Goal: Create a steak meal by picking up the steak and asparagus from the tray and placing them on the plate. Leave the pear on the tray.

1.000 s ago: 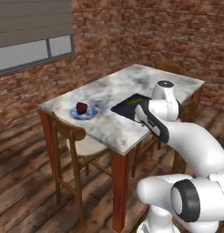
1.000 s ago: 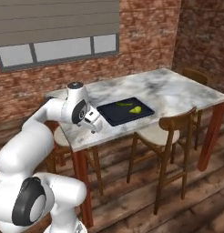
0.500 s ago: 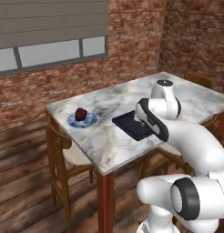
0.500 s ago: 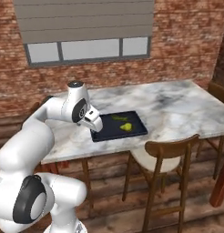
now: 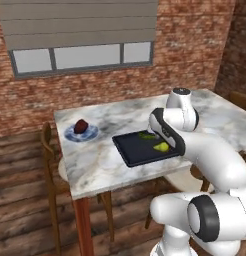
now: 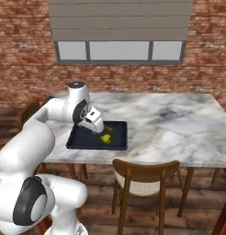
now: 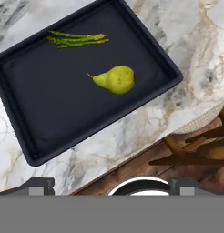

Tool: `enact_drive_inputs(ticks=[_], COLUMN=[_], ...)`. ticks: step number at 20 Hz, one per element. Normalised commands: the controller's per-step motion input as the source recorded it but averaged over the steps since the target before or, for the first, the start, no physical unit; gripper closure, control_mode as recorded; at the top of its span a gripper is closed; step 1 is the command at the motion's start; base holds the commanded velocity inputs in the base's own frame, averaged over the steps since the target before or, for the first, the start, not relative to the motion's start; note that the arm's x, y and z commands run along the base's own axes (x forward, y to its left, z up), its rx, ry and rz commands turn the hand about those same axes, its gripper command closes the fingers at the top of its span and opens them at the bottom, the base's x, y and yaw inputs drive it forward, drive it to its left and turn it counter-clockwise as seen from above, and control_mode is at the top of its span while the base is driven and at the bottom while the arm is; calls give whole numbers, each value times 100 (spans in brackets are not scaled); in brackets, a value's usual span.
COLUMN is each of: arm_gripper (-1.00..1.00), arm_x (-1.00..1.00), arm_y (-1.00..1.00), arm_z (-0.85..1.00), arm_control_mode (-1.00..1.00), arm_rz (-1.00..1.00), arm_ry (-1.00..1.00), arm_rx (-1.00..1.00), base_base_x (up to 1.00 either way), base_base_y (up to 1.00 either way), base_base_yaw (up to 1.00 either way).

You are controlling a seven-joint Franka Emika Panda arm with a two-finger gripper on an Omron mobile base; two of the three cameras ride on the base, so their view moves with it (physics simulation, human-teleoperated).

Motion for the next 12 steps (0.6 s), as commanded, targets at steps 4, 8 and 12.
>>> enact_drive_inputs(ticks=[4, 8, 12], arm_gripper=[-100, -100, -100], arm_x=[0, 22, 73], arm_y=[0, -17, -25], arm_z=[0, -3, -11], arm_control_mode=[100, -100, -100], arm_rz=[0, 19, 31], arm_ry=[0, 0, 0], arm_rx=[0, 7, 11], base_base_x=[7, 13, 0], base_base_y=[-76, -25, 0], base_base_yaw=[46, 20, 0])
